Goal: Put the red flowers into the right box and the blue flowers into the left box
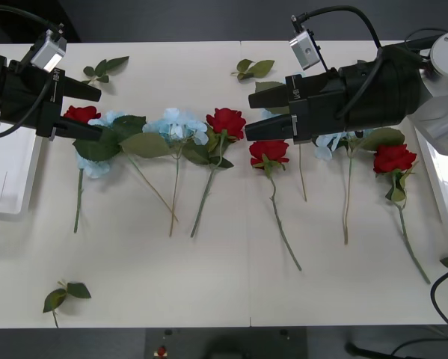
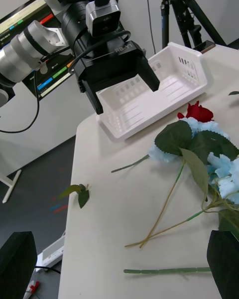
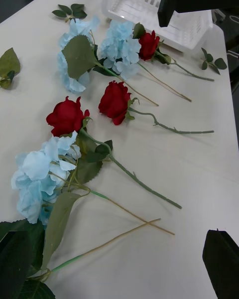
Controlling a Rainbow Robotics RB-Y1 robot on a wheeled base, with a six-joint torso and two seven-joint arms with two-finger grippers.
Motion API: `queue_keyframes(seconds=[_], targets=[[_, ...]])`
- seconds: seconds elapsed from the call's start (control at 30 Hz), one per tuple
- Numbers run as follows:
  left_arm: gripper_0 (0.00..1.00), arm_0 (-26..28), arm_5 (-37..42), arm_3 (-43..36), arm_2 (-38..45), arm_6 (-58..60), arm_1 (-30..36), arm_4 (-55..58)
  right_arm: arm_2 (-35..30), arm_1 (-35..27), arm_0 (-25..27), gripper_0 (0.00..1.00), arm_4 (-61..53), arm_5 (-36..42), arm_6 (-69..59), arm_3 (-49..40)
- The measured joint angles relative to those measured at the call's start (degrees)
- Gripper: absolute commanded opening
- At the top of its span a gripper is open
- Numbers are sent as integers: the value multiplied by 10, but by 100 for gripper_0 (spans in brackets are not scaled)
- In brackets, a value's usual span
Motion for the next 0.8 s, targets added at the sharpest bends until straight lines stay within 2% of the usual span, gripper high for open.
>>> queue_keyframes(seconds=[0.2,0.33,0.5,0.67,0.8], targets=[[100,0,0,0,0,0,0,0,25,7,23,100,8,6,0,30],[100,0,0,0,1,0,0,-2,20,7,-5,100,8,82,-30,85],[100,0,0,0,8,19,2,-29,11,-9,-81,100,68,176,-265,148],[100,0,-12,0,24,98,6,-82,-6,-48,-150,100,153,292,-476,154],[100,0,-32,0,28,132,10,-117,-8,-84,-175,100,204,347,-663,137]])
